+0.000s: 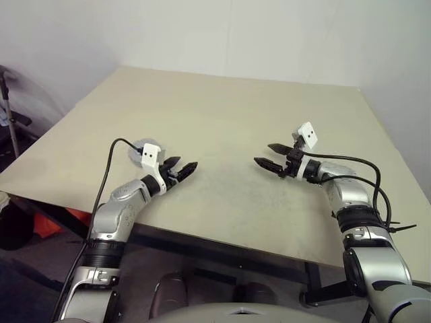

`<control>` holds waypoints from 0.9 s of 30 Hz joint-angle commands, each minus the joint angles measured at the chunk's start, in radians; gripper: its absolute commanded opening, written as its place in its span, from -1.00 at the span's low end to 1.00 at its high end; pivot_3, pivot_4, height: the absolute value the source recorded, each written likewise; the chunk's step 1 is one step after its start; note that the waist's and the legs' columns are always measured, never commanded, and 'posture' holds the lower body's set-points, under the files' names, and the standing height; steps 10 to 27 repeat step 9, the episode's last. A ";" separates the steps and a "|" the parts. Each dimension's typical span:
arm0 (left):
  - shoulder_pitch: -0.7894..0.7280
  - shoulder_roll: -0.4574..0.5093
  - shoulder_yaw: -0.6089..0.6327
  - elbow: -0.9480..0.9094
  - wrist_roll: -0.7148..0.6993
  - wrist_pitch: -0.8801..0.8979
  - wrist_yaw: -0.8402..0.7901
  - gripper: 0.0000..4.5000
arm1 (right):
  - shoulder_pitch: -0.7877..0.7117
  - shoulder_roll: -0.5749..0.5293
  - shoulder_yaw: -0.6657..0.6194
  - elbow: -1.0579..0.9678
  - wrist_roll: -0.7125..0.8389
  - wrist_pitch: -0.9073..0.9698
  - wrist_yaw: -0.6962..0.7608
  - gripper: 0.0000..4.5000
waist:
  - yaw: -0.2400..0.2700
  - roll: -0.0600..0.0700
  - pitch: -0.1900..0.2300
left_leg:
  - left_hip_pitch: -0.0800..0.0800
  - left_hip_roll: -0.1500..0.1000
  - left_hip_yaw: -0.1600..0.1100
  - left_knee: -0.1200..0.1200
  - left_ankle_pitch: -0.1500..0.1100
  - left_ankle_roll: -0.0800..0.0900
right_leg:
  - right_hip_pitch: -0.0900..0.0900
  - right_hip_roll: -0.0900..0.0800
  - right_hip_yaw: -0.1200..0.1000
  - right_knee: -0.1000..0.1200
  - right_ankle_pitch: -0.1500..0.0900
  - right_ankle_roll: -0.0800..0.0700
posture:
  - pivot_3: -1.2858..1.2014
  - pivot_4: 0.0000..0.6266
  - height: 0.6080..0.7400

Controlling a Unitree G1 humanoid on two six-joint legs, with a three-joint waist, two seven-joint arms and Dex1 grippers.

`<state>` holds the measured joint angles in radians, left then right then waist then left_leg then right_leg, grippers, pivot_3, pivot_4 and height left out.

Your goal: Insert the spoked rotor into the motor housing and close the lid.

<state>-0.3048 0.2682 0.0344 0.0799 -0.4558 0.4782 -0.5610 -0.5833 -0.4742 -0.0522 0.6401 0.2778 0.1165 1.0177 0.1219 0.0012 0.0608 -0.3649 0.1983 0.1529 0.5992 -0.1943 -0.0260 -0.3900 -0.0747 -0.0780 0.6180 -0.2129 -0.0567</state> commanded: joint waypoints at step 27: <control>-0.027 -0.008 -0.015 -0.036 0.007 0.005 -0.017 0.78 | -0.089 0.035 -0.023 0.032 -0.030 -0.030 -0.125 1.00 | -0.002 0.000 0.000 | 0.000 0.000 0.000 0.000 0.000 0.000 | -0.001 0.000 0.000 0.000 0.000 0.000 | 0.03 -1.00 1.00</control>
